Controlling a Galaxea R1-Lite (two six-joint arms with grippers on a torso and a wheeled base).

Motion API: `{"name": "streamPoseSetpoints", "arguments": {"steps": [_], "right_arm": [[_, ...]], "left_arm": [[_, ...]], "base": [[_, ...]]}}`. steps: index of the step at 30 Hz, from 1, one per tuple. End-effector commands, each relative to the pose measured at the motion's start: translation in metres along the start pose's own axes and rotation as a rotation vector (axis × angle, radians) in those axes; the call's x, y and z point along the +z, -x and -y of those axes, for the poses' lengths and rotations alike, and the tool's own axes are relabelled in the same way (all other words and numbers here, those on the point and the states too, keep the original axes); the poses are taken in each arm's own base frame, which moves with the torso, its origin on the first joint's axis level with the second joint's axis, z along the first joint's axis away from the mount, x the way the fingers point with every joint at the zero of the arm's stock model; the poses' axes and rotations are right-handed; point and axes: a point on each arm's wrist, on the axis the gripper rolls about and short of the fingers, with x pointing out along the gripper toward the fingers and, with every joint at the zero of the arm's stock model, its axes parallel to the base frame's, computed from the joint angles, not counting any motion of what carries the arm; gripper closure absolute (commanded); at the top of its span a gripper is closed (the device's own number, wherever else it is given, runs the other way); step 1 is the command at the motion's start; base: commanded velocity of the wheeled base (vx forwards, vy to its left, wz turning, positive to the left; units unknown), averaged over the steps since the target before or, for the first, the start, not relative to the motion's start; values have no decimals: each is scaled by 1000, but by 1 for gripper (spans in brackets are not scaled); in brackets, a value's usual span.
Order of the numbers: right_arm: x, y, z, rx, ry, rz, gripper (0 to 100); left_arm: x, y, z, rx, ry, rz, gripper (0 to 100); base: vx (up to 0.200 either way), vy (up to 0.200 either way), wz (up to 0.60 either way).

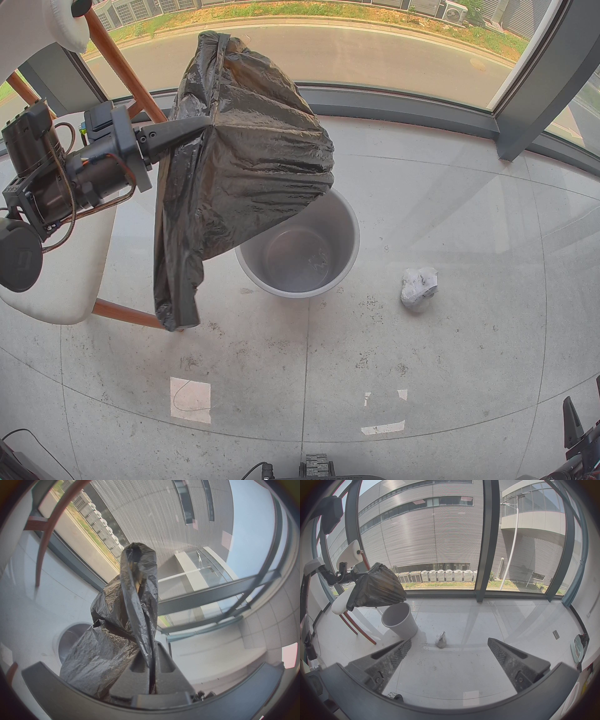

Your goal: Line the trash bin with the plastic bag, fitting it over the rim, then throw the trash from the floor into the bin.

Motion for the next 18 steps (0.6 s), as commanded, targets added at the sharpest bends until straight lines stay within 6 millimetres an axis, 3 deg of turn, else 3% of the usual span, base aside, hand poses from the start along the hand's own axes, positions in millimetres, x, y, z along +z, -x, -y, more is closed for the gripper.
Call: {"name": "streamPoseSetpoints", "arguments": {"steps": [1, 12, 18], "right_arm": [[-5, -1, 0, 0, 0, -14, 0], [-5, -1, 0, 0, 0, -14, 0], [-5, -1, 0, 0, -1, -14, 0]], "left_arm": [[-24, -29, 1, 64, 54, -30, 100], [-29, -24, 9, 234, -6, -189, 100], [-11, -3, 49, 286, 0, -204, 100]], "base": [[0, 0, 0], [0, 0, 0], [0, 0, 0]]}}
